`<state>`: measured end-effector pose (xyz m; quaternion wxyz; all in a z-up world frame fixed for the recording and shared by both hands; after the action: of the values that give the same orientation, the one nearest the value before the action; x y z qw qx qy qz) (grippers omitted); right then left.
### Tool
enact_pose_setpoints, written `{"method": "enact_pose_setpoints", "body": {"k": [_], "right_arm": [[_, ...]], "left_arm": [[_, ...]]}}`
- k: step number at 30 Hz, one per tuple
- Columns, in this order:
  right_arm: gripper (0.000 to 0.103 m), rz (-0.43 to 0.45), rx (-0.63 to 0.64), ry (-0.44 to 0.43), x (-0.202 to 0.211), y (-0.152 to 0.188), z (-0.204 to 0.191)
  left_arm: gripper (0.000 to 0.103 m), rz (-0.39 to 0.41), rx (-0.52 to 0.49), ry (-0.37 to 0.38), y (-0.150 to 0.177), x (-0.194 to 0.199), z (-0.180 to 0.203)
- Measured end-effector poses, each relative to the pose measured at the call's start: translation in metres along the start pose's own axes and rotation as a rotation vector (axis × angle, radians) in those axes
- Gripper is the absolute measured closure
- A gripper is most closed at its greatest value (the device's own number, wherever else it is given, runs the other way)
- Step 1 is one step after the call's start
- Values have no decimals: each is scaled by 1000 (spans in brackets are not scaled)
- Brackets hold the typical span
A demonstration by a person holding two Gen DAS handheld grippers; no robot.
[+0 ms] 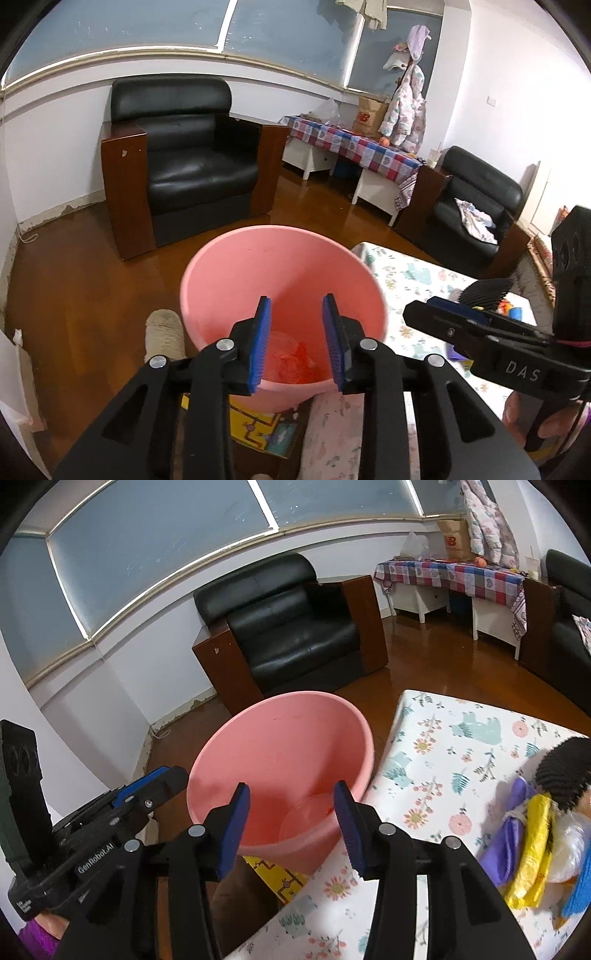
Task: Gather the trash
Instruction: 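Open both grippers to drop the bags into the pink bin, then move both open grippers back to the trash pile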
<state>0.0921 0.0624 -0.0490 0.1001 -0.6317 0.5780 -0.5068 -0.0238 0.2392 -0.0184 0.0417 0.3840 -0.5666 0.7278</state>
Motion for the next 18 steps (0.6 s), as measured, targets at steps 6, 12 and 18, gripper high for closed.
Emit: {"method": "enact_pose_setpoints", "body": {"k": [6,12,18], "right_arm": [[45,41,-10,17,35,9,4],[45,79,-3,56,74,22,12],[45,130,-23,120,122,41,32]], "left_arm": [[73,-11,-6,57,4,14,23],[73,-36,-6,83,11,23,51],[73,-60,-13,100,18,27,72]]}}
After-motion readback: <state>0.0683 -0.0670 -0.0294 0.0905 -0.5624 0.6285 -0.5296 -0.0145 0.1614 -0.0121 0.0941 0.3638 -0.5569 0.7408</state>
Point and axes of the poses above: each gripper's, at about its wrist camera, not at the fingertips, and x roughly against the way its jaws point, z to its right, y to its underside, the point moved 4 cm from there along -x, roughly the way its jaws point, and after that the axes turned 13 degrees about -y, right-handed, at the moved point
